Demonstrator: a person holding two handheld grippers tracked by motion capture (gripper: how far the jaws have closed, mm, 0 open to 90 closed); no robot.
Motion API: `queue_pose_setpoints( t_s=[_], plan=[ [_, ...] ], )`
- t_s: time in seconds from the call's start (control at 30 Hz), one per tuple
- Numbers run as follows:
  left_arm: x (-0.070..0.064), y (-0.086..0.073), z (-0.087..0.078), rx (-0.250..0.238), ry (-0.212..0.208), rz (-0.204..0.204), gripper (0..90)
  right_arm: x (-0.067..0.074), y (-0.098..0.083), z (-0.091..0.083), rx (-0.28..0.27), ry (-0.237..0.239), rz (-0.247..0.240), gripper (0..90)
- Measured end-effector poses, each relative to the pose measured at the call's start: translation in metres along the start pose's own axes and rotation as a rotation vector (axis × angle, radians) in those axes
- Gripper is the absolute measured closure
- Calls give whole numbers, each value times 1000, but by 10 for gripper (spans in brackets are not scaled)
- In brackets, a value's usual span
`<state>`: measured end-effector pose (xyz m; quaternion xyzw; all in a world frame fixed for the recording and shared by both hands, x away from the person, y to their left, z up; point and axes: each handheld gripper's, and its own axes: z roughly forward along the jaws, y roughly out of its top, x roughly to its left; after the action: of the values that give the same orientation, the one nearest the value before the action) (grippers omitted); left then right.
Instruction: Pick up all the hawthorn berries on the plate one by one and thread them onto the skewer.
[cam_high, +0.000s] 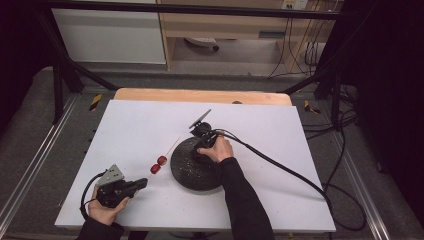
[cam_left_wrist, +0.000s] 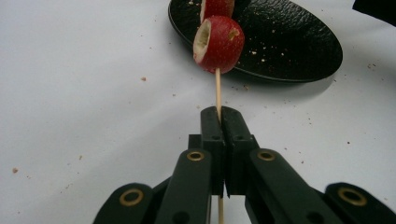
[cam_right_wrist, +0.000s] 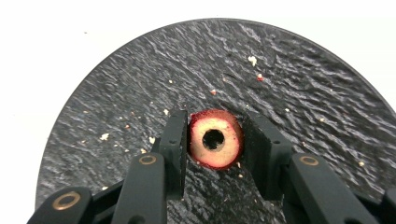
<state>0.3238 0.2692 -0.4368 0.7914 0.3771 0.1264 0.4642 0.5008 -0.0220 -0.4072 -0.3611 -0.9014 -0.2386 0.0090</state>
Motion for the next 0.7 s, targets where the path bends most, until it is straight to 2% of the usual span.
queue_pose_setpoints(
  t_s=[0.27,0.7],
  plan=[
    [-2,0,0,-4,1,5,888,5,-3,-20,-45,-10,-11,625],
    [-6,2,2,-6,-2,16,888,8,-26,-45,-146,21,37,626]
  ],
)
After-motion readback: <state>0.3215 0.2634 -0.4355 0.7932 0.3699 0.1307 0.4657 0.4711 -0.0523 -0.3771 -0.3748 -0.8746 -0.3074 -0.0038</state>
